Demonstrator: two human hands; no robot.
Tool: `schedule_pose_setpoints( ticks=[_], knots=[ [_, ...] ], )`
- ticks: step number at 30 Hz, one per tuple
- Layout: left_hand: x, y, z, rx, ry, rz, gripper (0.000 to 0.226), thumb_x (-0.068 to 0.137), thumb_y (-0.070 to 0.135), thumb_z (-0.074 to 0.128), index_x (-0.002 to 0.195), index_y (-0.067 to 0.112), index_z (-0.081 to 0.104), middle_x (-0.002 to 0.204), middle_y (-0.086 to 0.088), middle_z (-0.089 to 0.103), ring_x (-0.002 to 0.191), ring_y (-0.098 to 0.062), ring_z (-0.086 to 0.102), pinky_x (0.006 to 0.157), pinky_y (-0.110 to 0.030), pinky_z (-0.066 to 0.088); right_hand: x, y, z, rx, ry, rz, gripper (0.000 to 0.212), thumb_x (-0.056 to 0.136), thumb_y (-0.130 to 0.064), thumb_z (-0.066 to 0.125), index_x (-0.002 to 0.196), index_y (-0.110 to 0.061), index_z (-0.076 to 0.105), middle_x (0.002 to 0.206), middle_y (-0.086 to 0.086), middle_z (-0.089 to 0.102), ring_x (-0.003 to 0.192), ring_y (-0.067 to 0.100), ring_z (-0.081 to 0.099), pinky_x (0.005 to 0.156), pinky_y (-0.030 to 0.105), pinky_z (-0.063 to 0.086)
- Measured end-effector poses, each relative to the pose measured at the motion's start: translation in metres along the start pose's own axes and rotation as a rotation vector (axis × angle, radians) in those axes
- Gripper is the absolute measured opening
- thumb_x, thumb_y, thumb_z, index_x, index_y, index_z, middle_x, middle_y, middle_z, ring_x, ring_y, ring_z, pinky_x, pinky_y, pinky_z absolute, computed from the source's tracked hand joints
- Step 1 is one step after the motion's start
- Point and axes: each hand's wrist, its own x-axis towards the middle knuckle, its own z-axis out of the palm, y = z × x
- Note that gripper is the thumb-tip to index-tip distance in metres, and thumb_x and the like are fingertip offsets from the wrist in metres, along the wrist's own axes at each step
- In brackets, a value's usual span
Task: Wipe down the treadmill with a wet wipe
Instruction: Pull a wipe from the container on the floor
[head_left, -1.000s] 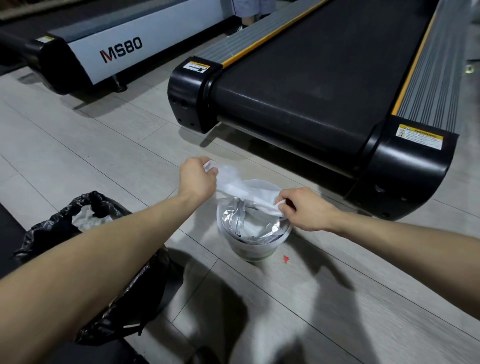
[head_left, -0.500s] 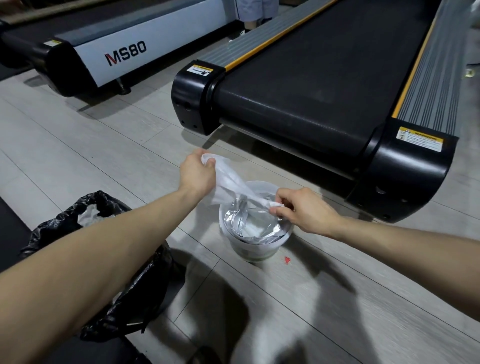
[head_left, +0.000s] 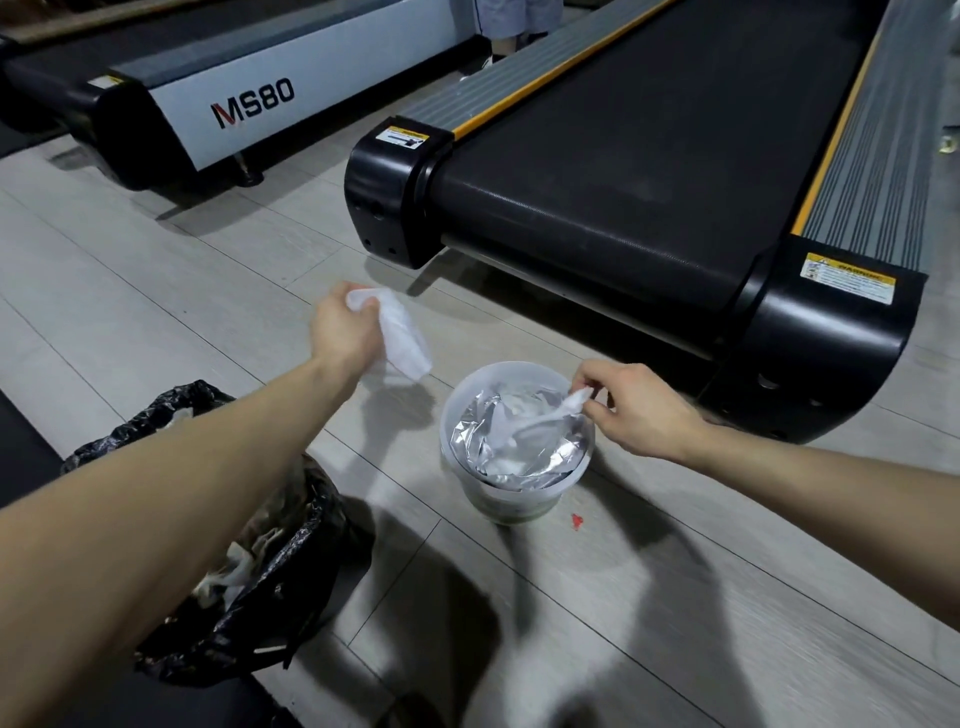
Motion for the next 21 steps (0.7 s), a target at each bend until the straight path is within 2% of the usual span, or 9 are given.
schedule_pose_setpoints(
  ticks=[4, 6, 8, 10, 12, 13, 15, 18, 21],
  knots=[
    [-0.023, 0.01, 0.018, -0.023, -0.296, 0.112, 0.018, 0.101, 0.028, 0.061, 0.114, 0.022, 0.071, 0.103, -0.003, 0.078, 0.093, -0.023, 0.076, 0.083, -0.041, 0.065, 0.016, -0.021, 0.011, -0.003, 0.046, -0.015, 0.013, 0.099, -0.017, 0.06, 0.1, -0.029, 0.059, 0.085, -0.009, 0.067, 0.075, 0.009, 0.061, 0.06, 0.025, 0.042],
    [-0.029, 0.013, 0.023, -0.03, -0.382, 0.142, 0.014, 0.104, 0.025, 0.061, 0.113, 0.022, 0.071, 0.103, -0.004, 0.078, 0.087, -0.019, 0.076, 0.076, -0.038, 0.065, 0.023, -0.027, 0.01, -0.01, 0.135, -0.056, 0.016, 0.099, -0.014, 0.059, 0.103, -0.029, 0.062, 0.091, -0.01, 0.065, 0.078, 0.009, 0.058, 0.065, 0.025, 0.04],
    [-0.029, 0.011, 0.026, -0.026, -0.413, 0.137, 0.012, 0.105, 0.024, 0.061, 0.113, 0.023, 0.069, 0.104, -0.004, 0.077, 0.081, -0.015, 0.073, 0.071, -0.033, 0.063, 0.028, -0.028, 0.007, -0.024, 0.187, -0.076, 0.024, 0.096, -0.008, 0.059, 0.109, -0.026, 0.069, 0.101, -0.008, 0.065, 0.088, 0.012, 0.059, 0.076, 0.03, 0.048],
    [-0.027, 0.009, 0.024, -0.037, -0.437, 0.115, 0.01, 0.103, 0.026, 0.062, 0.11, 0.027, 0.069, 0.105, -0.005, 0.077, 0.083, -0.017, 0.074, 0.074, -0.036, 0.063, 0.031, -0.024, 0.006, -0.085, -0.02, -0.053, 0.038, 0.093, -0.005, 0.062, 0.124, -0.023, 0.072, 0.118, -0.002, 0.07, 0.106, 0.019, 0.064, 0.092, 0.038, 0.054],
    [-0.026, 0.009, 0.023, -0.052, -0.479, 0.098, 0.012, 0.097, 0.03, 0.064, 0.107, 0.03, 0.072, 0.105, -0.005, 0.078, 0.088, -0.022, 0.075, 0.082, -0.044, 0.063, 0.031, -0.019, 0.013, -0.229, -0.382, -0.017, 0.061, 0.089, -0.008, 0.07, 0.147, -0.026, 0.061, 0.141, 0.001, 0.067, 0.126, 0.026, 0.062, 0.106, 0.041, 0.051],
    [-0.028, 0.01, 0.023, -0.062, -0.512, 0.1, 0.013, 0.097, 0.029, 0.065, 0.107, 0.03, 0.073, 0.106, -0.006, 0.078, 0.09, -0.024, 0.075, 0.084, -0.045, 0.063, 0.03, -0.016, 0.019, -0.271, -0.464, 0.003, 0.068, 0.089, -0.01, 0.072, 0.153, -0.027, 0.056, 0.148, 0.0, 0.063, 0.132, 0.026, 0.06, 0.109, 0.04, 0.05],
    [-0.031, 0.011, 0.026, -0.075, -0.593, 0.118, 0.012, 0.102, 0.023, 0.065, 0.108, 0.027, 0.075, 0.108, -0.011, 0.078, 0.091, -0.024, 0.074, 0.084, -0.045, 0.062, 0.03, -0.015, 0.021, -0.228, -0.342, -0.004, 0.067, 0.091, -0.013, 0.069, 0.154, -0.027, 0.052, 0.151, 0.0, 0.06, 0.134, 0.024, 0.06, 0.11, 0.041, 0.05],
    [-0.039, 0.013, 0.03, -0.088, -0.717, 0.146, 0.012, 0.105, 0.02, 0.067, 0.109, 0.023, 0.078, 0.108, -0.011, 0.079, 0.095, -0.027, 0.076, 0.085, -0.046, 0.064, 0.032, -0.023, 0.01, -0.023, 0.034, -0.015, 0.072, 0.096, -0.032, 0.069, 0.16, -0.03, 0.038, 0.157, -0.002, 0.051, 0.135, 0.016, 0.055, 0.109, 0.039, 0.051],
    [-0.047, 0.016, 0.037, -0.074, -0.792, 0.186, 0.012, 0.104, 0.02, 0.07, 0.111, 0.018, 0.079, 0.104, -0.008, 0.081, 0.096, -0.025, 0.078, 0.083, -0.04, 0.064, 0.034, -0.041, -0.005, 0.14, 0.074, -0.069, 0.097, 0.089, -0.053, 0.078, 0.167, -0.04, 0.021, 0.169, -0.01, 0.036, 0.148, 0.008, 0.037, 0.116, 0.031, 0.036]
  ],
)
